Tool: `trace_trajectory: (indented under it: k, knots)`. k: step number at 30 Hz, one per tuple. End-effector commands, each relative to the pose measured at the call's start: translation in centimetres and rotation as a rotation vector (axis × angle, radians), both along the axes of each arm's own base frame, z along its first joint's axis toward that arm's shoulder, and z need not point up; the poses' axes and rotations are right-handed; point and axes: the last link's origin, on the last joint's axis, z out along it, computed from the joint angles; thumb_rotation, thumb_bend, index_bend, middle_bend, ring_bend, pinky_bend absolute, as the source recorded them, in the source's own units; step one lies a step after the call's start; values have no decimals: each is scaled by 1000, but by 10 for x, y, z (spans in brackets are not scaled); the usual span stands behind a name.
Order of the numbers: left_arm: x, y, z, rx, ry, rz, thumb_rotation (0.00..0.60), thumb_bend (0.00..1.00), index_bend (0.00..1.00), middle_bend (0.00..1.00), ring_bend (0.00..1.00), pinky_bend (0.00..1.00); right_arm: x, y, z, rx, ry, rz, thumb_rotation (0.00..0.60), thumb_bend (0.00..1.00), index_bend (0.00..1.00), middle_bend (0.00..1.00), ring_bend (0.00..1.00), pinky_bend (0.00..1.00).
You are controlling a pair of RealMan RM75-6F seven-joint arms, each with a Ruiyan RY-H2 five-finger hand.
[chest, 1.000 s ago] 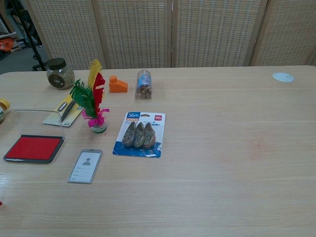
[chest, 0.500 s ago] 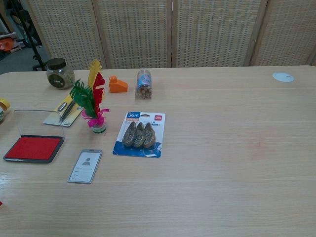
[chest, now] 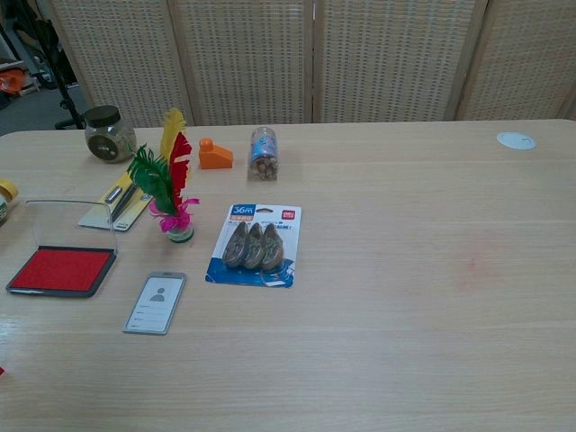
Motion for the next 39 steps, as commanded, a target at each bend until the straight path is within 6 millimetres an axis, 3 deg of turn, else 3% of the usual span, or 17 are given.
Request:
trace_trajectory:
  k: [1,39]
  knots:
    - [-1,0,-2,-4,8,5,600,285,431,997,954,972,0,0,0,1,-1,0,600,0,19,0,0,0]
    - [-6,3,-11,6,43,3,600,364,548,997,954,972,-1,-1,1,17,-21,-1,600,0,21,0,0,0]
